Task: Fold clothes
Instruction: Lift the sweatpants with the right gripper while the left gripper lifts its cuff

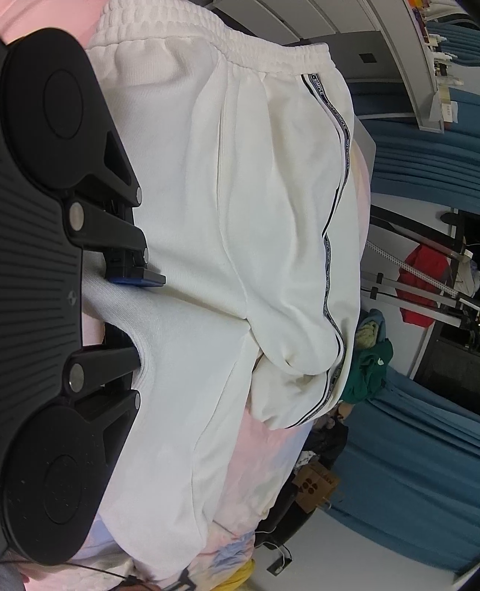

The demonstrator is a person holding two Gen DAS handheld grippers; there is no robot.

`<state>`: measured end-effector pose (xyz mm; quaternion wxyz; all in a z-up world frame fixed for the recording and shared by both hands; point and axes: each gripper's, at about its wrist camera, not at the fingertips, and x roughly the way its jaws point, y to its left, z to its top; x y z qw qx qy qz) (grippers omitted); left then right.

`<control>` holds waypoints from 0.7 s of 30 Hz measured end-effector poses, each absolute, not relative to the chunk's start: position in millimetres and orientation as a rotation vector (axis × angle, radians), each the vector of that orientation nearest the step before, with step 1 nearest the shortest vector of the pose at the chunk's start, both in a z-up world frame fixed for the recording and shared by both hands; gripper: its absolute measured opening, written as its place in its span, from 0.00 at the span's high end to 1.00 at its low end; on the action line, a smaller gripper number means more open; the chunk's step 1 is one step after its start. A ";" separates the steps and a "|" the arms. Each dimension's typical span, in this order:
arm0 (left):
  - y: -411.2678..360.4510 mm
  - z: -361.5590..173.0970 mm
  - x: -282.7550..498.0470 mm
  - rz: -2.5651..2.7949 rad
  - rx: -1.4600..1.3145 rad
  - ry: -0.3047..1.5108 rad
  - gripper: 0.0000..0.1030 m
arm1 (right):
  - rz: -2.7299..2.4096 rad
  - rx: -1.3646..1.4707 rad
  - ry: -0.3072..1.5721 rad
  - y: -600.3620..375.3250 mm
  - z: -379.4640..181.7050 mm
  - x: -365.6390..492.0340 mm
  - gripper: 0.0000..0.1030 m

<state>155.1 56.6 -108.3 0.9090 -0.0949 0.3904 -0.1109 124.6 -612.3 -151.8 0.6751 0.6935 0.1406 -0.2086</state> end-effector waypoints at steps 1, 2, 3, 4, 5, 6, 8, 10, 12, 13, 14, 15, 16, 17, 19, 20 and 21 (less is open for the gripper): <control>56.1 -108.4 155.3 -0.233 -0.191 0.805 0.87 | -0.447 1.482 0.313 -617.9 -135.1 137.2 0.72; 55.4 -108.2 155.3 -0.239 -0.185 0.804 0.87 | -0.420 1.408 0.303 -623.7 -118.5 148.8 0.84; 54.2 -108.0 154.8 -0.248 -0.177 0.803 0.87 | -0.377 1.352 0.263 -631.4 -101.9 155.0 0.85; 52.5 -107.6 154.0 -0.256 -0.167 0.802 0.87 | -0.337 1.295 0.222 -638.5 -86.1 159.9 0.86; 50.7 -106.9 152.7 -0.264 -0.156 0.800 0.87 | -0.319 1.235 0.181 -642.8 -75.3 157.7 0.86; 48.9 -106.1 151.4 -0.275 -0.144 0.797 0.87 | -0.301 1.175 0.141 -647.2 -64.4 155.5 0.88; 45.1 -105.2 148.7 -0.284 -0.111 0.792 0.87 | -0.314 1.143 0.138 -654.7 -68.7 150.7 0.88; 43.0 -105.4 147.5 -0.283 -0.092 0.792 0.87 | -0.364 1.173 0.191 -661.3 -91.8 145.7 0.88; 42.4 -106.6 147.3 -0.283 -0.084 0.799 0.87 | -0.414 1.202 0.244 -667.9 -115.0 140.7 0.88; 43.0 -106.4 146.4 -0.282 -0.086 0.801 0.87 | -0.440 1.217 0.271 -671.2 -126.6 138.2 0.88; 44.4 -105.7 144.8 -0.279 -0.092 0.802 0.86 | -0.465 1.231 0.297 -674.5 -138.1 135.7 0.88; 45.8 -104.9 143.3 -0.277 -0.099 0.803 0.86 | -0.490 1.245 0.324 -677.8 -149.7 133.2 0.88; 47.2 -104.2 141.7 -0.275 -0.105 0.804 0.85 | -0.515 1.259 0.351 -681.1 -161.3 130.7 0.87; 48.6 -103.4 140.1 -0.272 -0.111 0.805 0.85 | -0.541 1.272 0.378 -684.4 -172.8 128.2 0.86; 51.3 -101.9 136.9 -0.268 -0.123 0.807 0.79 | -0.574 1.279 0.407 -682.3 -176.8 124.2 0.84; 52.7 -101.2 135.3 -0.265 -0.129 0.808 0.78 | -0.584 1.274 0.411 -678.1 -171.8 122.6 0.79; 54.1 -100.4 133.8 -0.263 -0.136 0.808 0.74 | -0.593 1.267 0.416 -673.9 -166.0 121.8 0.67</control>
